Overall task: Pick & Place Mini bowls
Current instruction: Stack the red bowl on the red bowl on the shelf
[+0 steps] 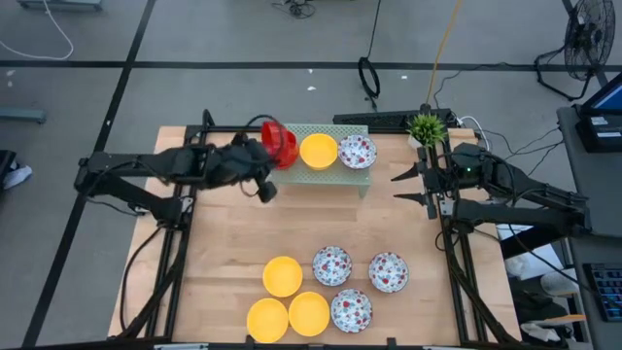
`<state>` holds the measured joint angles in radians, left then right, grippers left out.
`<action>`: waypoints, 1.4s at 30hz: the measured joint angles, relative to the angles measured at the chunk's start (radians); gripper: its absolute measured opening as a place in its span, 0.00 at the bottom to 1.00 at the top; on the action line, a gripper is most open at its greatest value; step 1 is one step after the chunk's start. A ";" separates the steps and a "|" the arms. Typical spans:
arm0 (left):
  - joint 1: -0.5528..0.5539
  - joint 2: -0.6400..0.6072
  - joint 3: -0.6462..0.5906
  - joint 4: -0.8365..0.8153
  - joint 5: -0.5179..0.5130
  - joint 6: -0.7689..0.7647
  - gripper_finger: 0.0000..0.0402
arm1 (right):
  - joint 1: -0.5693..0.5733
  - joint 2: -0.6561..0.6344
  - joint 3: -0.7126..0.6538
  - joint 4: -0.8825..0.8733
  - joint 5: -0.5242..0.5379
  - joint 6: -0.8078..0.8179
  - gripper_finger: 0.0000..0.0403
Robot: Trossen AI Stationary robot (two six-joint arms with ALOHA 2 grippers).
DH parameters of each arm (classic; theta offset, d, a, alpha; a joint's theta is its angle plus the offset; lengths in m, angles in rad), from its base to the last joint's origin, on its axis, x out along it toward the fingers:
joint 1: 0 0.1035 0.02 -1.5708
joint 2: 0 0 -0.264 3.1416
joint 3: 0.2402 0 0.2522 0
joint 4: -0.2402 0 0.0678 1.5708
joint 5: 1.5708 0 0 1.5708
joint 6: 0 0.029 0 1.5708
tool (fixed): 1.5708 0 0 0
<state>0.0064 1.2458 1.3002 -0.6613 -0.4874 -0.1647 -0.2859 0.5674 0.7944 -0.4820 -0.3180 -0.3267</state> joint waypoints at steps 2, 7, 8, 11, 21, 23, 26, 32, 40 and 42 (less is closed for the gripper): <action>0.037 0.001 -0.001 -0.007 0.029 0.052 0.02 | 0.000 0.000 0.000 0.000 0.000 0.000 0.45; 0.117 0.035 -0.001 -0.047 0.139 0.108 0.01 | 0.000 0.000 0.000 0.000 0.001 0.034 0.45; 0.129 0.048 -0.001 -0.059 0.156 0.114 0.01 | 0.000 0.000 0.000 0.000 0.002 0.047 0.45; 0.156 0.077 0.001 -0.102 0.182 0.147 0.02 | 0.000 0.000 0.000 0.000 0.002 0.056 0.45; 0.227 0.139 -0.001 -0.165 0.253 0.250 0.02 | 0.000 0.000 0.000 -0.001 0.005 0.056 0.45; 0.244 0.136 -0.001 -0.172 0.253 0.250 0.01 | 0.000 0.000 0.000 -0.001 0.005 0.056 0.45; 0.264 0.136 0.000 -0.185 0.251 0.252 0.02 | 0.000 0.000 0.000 -0.001 0.005 0.055 0.45; 0.275 0.136 0.000 -0.184 0.251 0.350 0.02 | 0.000 0.002 0.000 -0.001 0.006 0.073 0.45; 0.273 0.136 0.000 -0.204 0.240 0.485 0.05 | 0.000 0.003 0.000 -0.001 0.006 0.083 0.45; 0.270 0.136 0.000 -0.212 0.208 0.514 0.04 | 0.000 0.003 0.000 -0.001 0.006 0.083 0.45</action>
<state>0.2768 1.3819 1.2999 -0.8734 -0.2793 0.3492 -0.2859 0.5705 0.7946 -0.4831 -0.3116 -0.2440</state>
